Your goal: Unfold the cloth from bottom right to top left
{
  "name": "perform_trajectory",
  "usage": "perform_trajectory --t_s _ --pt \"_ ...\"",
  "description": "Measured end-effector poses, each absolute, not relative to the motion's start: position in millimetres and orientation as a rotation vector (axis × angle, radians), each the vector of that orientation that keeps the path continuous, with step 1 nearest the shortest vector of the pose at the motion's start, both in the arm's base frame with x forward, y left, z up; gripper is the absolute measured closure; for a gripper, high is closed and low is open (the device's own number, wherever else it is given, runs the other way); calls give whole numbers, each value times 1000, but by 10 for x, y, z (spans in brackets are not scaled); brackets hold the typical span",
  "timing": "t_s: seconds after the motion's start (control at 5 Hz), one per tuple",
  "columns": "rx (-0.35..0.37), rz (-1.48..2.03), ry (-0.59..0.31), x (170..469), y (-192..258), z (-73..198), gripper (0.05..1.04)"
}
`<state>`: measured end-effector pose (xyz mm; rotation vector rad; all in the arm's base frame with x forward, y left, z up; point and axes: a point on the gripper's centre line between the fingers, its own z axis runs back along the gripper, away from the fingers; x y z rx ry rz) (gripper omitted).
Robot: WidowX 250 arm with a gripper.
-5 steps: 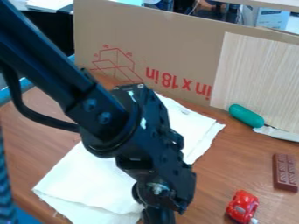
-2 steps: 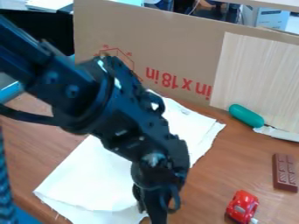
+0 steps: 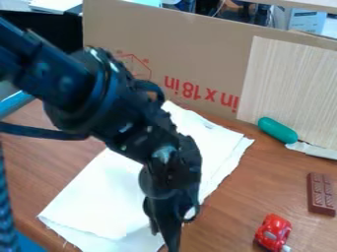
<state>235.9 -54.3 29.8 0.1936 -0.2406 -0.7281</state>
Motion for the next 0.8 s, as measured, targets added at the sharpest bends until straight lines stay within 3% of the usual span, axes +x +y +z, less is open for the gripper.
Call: perform_trajectory --t_s 0.6,0.8 --pt "-70 -517 -311 2634 202 932 1033" --pt "-122 -477 -264 2636 508 846 1033"
